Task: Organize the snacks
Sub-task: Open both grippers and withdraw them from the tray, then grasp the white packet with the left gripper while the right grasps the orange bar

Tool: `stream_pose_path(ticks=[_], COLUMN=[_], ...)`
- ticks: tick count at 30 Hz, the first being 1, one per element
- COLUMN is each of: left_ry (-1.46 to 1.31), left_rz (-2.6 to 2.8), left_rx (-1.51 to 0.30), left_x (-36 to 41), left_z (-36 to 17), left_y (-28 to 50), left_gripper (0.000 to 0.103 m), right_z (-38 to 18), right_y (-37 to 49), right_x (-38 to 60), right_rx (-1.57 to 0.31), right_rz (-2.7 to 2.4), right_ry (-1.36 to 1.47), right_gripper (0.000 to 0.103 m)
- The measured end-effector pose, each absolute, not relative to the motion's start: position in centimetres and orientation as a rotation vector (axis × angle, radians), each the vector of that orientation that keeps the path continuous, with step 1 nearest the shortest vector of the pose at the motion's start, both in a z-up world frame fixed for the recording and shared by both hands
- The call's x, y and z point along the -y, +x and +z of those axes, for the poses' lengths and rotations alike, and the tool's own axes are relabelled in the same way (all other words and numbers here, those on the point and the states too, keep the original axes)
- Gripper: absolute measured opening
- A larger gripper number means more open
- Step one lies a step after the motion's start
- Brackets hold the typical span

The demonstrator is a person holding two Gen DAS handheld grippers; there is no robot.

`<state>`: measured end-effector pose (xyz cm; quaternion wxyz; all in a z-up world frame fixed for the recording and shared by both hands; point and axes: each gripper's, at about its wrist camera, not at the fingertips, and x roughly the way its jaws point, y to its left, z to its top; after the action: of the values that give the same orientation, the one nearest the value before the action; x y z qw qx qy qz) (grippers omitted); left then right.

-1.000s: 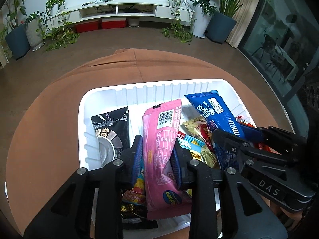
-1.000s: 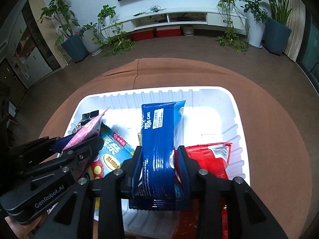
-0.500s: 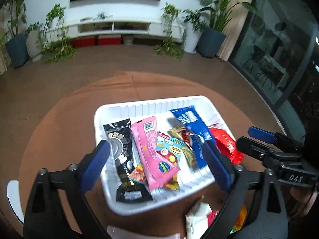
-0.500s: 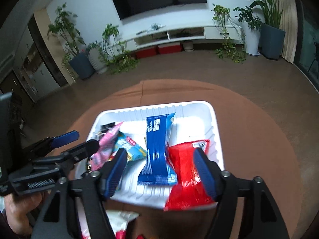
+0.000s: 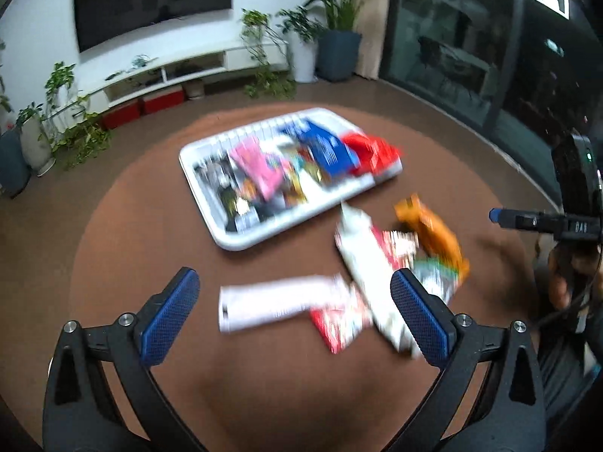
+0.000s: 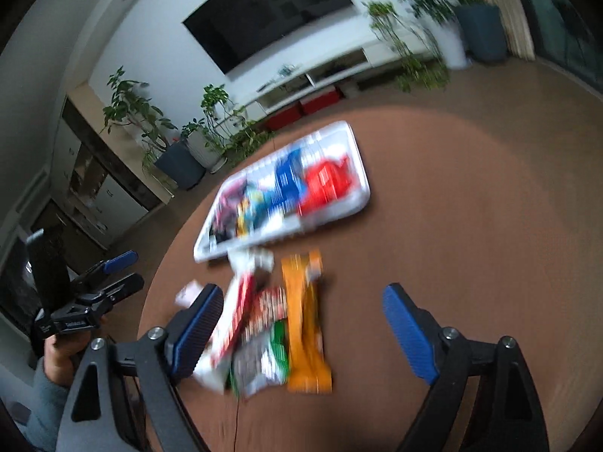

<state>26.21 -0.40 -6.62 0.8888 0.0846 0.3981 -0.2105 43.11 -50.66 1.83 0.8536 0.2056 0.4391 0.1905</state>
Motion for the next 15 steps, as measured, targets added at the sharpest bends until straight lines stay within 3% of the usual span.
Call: stream_pose_path(ticks=[6, 15], left_ry=[0.323, 0.534], left_rz=[-0.465, -0.599], left_rx=[-0.844, -0.844], left_x=[0.1, 1.2], left_z=[-9.0, -9.8], left_y=[24.7, 28.7], left_gripper=[0.103, 0.102], right_z=[0.2, 0.0], right_y=[40.6, 40.6], right_x=[51.0, 50.8], right_rx=[-0.953, -0.946], right_rz=[0.394, 0.388], right_ry=[0.466, 0.449], right_gripper=[0.089, 0.089])
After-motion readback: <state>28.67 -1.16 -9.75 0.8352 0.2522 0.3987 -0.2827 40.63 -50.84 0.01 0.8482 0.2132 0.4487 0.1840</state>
